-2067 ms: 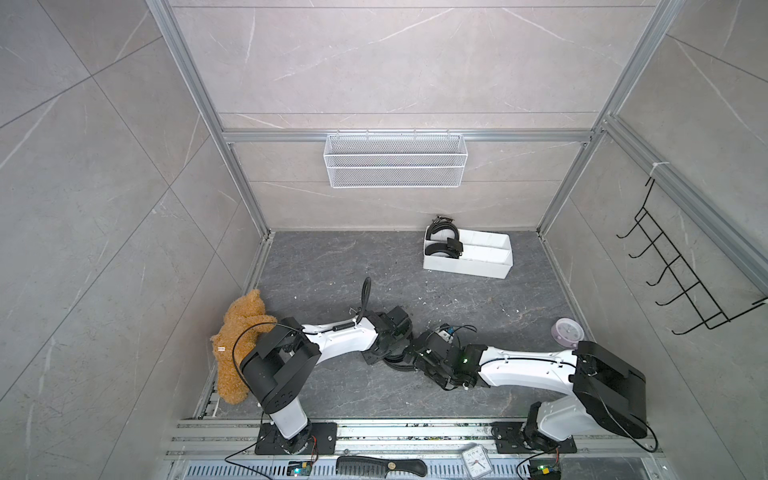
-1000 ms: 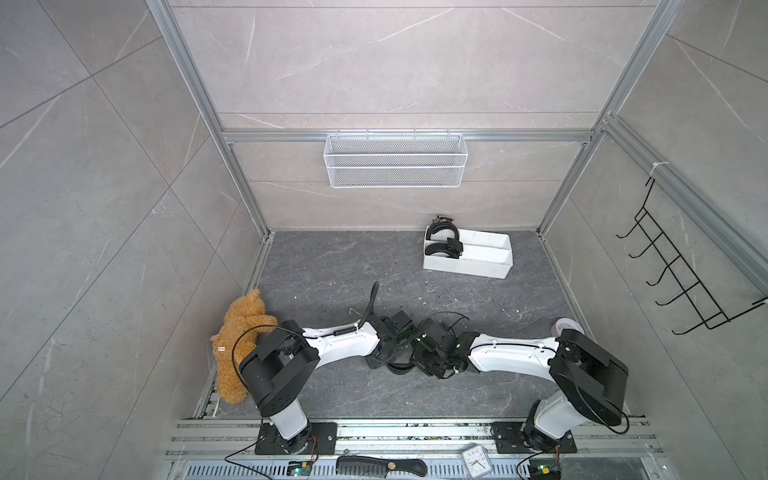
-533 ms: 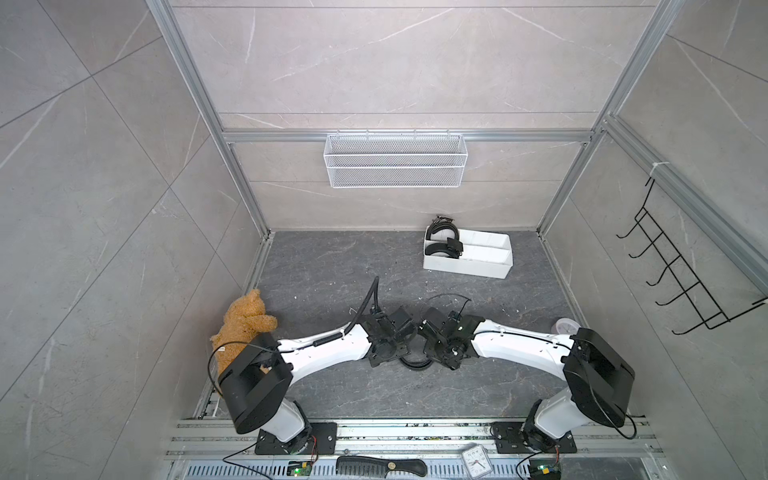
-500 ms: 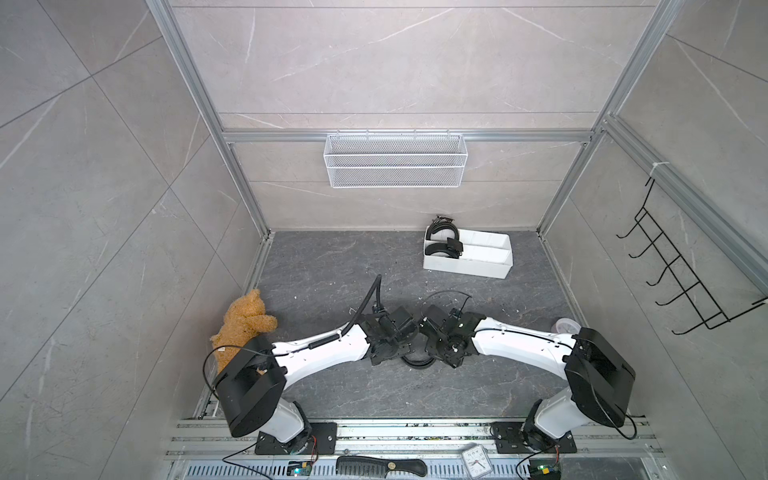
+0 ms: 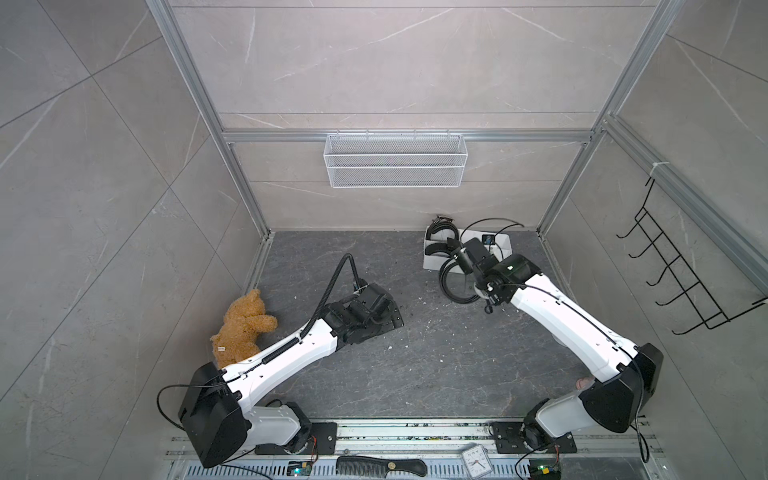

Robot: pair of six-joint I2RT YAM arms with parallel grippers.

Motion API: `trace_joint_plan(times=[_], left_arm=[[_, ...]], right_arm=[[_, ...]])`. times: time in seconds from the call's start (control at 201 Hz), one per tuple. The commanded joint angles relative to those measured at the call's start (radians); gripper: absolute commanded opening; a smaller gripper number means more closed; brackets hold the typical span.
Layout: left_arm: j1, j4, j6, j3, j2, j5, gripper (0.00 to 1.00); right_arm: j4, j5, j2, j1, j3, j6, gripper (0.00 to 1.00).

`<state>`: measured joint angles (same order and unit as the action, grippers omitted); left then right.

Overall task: Place the belts into the storage roll
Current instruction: Pick up the belt from the center of the board, then place the belt in the container.

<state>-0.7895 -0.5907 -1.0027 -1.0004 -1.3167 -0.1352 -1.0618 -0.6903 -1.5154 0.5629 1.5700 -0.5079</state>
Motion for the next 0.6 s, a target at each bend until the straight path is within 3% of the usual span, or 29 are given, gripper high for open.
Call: trace_joint_plan(times=[0.0, 0.169, 0.304, 0.592], left_arm=[[0.041, 0.037, 0.094, 0.009, -0.038, 0.082, 0.97], [0.057, 0.082, 0.115, 0.022, -0.091, 0.119, 0.98], [0.06, 0.112, 0.103, 0.047, -0.105, 0.137, 0.98], [0.076, 0.13, 0.093, 0.07, -0.124, 0.16, 0.98]], right_arm=[[0.133, -0.195, -0.055, -0.075, 0.052, 0.329, 0.0], [0.607, -0.255, -0.135, -0.184, -0.017, 0.736, 0.0], [1.134, -0.248, -0.21, -0.224, -0.135, 1.14, 0.0], [1.681, -0.121, -0.408, -0.297, -0.199, 1.494, 0.0]])
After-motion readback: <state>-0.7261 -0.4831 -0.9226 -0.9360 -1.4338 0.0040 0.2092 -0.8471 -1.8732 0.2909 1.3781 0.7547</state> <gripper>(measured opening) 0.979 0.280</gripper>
